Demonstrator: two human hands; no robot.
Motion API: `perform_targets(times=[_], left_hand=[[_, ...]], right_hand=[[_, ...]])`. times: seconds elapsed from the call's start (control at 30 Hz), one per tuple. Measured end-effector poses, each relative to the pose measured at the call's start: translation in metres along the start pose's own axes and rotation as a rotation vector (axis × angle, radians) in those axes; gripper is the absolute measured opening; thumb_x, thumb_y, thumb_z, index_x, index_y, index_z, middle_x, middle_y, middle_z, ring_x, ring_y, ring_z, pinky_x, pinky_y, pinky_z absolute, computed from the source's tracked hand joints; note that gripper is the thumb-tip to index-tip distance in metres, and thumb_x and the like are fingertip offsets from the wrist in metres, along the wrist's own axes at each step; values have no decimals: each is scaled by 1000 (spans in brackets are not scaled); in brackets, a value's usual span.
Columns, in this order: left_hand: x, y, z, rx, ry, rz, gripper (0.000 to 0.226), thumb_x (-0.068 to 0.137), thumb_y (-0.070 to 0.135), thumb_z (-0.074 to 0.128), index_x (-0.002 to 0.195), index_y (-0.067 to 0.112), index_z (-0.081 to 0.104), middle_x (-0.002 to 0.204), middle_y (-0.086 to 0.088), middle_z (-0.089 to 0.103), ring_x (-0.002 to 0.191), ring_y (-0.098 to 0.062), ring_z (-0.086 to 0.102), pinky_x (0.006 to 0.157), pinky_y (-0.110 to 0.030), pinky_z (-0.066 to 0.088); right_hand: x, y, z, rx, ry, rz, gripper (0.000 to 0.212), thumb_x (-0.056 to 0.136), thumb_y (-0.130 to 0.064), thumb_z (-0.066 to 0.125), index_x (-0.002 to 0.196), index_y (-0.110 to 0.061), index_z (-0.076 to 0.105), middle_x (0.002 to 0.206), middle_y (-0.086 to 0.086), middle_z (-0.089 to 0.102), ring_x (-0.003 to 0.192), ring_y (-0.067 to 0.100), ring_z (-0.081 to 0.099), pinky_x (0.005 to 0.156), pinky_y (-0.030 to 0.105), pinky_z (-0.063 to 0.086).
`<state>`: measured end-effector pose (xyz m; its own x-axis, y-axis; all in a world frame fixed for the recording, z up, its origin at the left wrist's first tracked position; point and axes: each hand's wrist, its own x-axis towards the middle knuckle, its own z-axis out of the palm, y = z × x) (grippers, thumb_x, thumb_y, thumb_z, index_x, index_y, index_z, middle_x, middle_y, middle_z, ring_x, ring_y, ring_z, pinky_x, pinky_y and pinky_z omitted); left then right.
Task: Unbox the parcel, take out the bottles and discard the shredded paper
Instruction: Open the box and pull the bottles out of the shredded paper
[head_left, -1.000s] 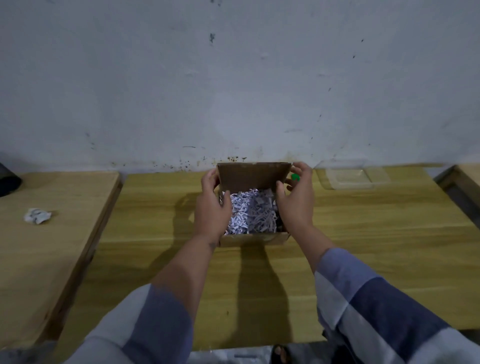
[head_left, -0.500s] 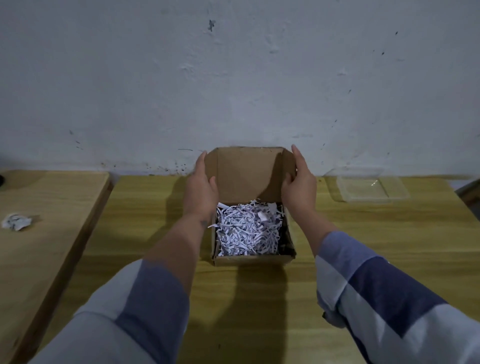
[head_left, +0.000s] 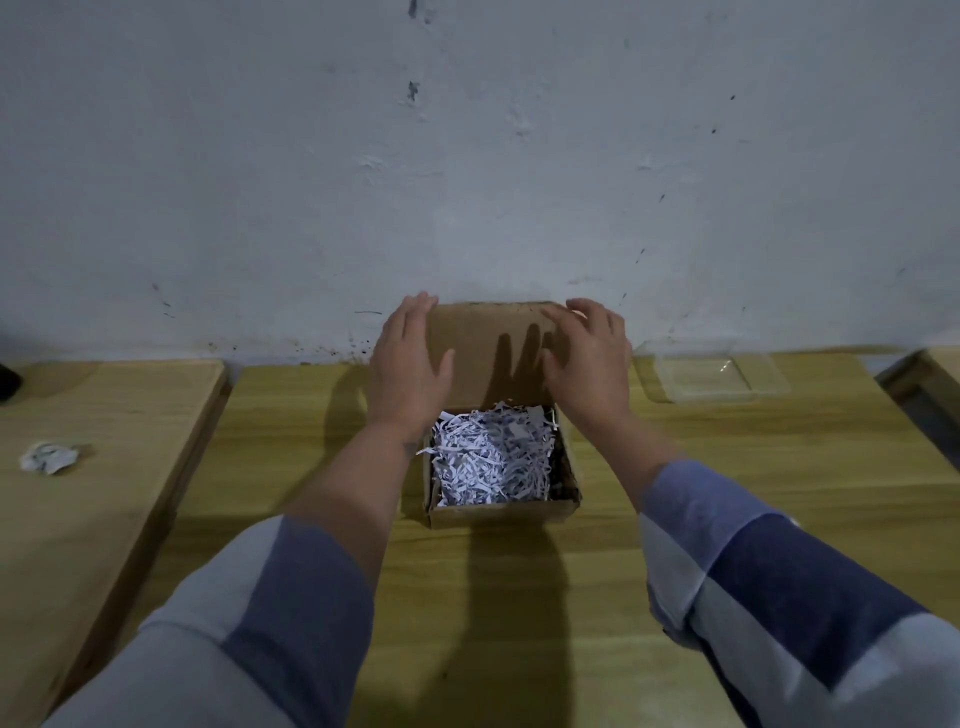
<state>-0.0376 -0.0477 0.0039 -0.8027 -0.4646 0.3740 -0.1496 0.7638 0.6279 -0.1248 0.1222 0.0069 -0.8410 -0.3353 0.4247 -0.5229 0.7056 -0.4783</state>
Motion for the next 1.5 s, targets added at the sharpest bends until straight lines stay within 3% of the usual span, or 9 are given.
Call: perform_targets(times=[0.1,0.2,0.3,0.43,0.57,0.73,1.03,1.27,1.5], left_hand=[[-9,12,-10,35,-93,102,46,92,20,58,136,19,45,143,0,44,134,-16,39,112,-31,31],[-20,16,-11,33,-252,145,45,89,27,64,131,20,50,137,2,51,124,-15,49,106,-33,40],[-29,9,-4,38,-509,50,64,80,40,71,136,21,46,140,1,47,127,-19,47,107,-41,41],[-40,-8,9,182,-753,-30,91,72,47,76,146,19,33,154,-6,32,141,-25,30,114,-39,26],[-42,-17,20,299,-833,4,110,66,51,80,151,14,22,156,-6,28,141,-24,29,113,-37,30],[-40,-16,34,441,-892,59,106,70,42,81,150,9,19,152,-9,32,137,-26,35,111,-38,33],[-38,-23,55,497,-838,73,95,62,37,87,137,10,35,133,-10,51,121,-28,52,101,-39,41],[-37,-27,59,484,-728,95,74,65,31,85,124,10,45,122,-10,60,112,-30,58,89,-38,46],[-39,-19,55,422,-732,52,68,69,21,83,125,10,47,126,-9,57,117,-28,53,90,-37,45]], right_hand=[[-11,-11,-6,6,-44,-157,36,80,-3,60,113,-16,67,114,10,61,109,33,51,89,43,46],[-24,-16,-8,42,-314,-140,35,86,-9,59,120,-15,63,123,11,61,117,31,50,98,45,44],[-33,-14,-3,48,-552,-77,43,84,-15,64,127,-14,58,130,10,59,120,28,53,100,36,42],[-38,-6,10,-32,-743,-12,68,76,-24,75,137,-15,46,139,10,51,125,28,49,100,33,41],[-40,7,26,-132,-941,-15,102,66,-34,83,147,-21,23,149,10,34,133,31,39,109,38,35],[-31,13,40,-310,-1050,-123,110,69,-45,78,150,-21,8,148,14,34,132,35,40,108,38,36],[-34,26,62,-416,-888,-309,89,77,-39,68,146,-12,19,133,17,49,115,36,55,94,39,45],[-39,32,68,-333,-760,-293,76,75,-36,65,141,-16,32,125,11,55,107,32,60,86,37,48],[-43,26,62,-235,-742,-210,71,71,-40,70,131,-14,40,122,11,58,104,32,62,84,36,49]])
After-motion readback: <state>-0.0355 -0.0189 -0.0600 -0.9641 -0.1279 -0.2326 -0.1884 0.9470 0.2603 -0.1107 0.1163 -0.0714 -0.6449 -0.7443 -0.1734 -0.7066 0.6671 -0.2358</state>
